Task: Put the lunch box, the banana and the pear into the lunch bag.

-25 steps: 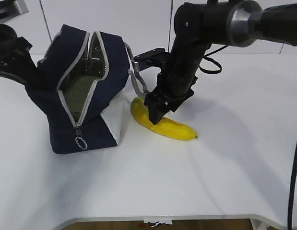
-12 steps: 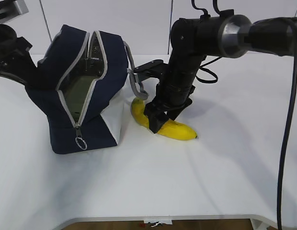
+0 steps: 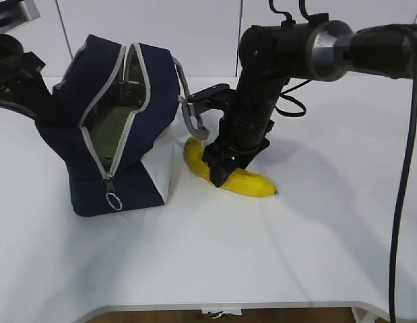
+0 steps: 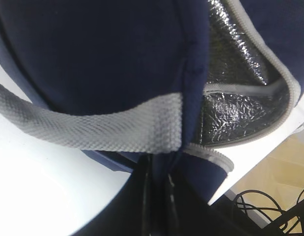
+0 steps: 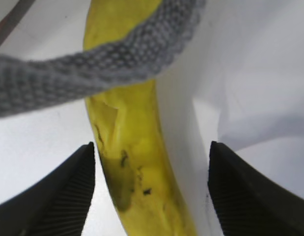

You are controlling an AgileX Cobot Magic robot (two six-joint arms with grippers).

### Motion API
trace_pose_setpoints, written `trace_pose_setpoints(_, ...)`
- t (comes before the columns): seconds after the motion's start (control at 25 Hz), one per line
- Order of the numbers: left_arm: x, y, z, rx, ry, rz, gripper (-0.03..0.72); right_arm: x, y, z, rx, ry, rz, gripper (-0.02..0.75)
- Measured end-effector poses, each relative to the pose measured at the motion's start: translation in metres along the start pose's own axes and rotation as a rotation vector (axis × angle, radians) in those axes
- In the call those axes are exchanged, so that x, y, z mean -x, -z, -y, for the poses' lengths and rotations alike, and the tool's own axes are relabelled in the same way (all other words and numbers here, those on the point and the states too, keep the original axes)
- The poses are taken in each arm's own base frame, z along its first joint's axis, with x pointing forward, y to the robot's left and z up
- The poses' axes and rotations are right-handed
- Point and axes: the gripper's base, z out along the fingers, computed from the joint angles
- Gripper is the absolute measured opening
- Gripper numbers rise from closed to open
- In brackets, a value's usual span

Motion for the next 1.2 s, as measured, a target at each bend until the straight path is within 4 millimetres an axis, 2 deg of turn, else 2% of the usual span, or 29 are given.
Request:
trace_pose_setpoints(0.12,0.0,0.0,0.0,0.0,0.0,0.0,-0.006,-0.001,0.0,0.0,0.004,0.0,-0.01,0.486)
trace_pose_setpoints(0.32,0.0,0.0,0.0,0.0,0.0,0.0,-0.006,-0.006,0.0,-0.002,0.026,0.0,-0.064,0.327)
trace_pose_setpoints(0.4,0.0,0.0,0.0,0.0,0.0,0.0,-0.006,-0.009,0.0,-0.003,0.038,0.0,-0.096,0.295)
trace_pose_setpoints(0.8,0.0,0.0,0.0,0.0,0.0,0.0,-0.006,-0.009,0.007,-0.005,0.049,-0.072,-0.109,0.288)
trace_pose_setpoints(1.2,0.0,0.0,0.0,0.0,0.0,0.0,-0.006,-0.004,0.061,-0.019,0.095,-0.114,0.02,0.288)
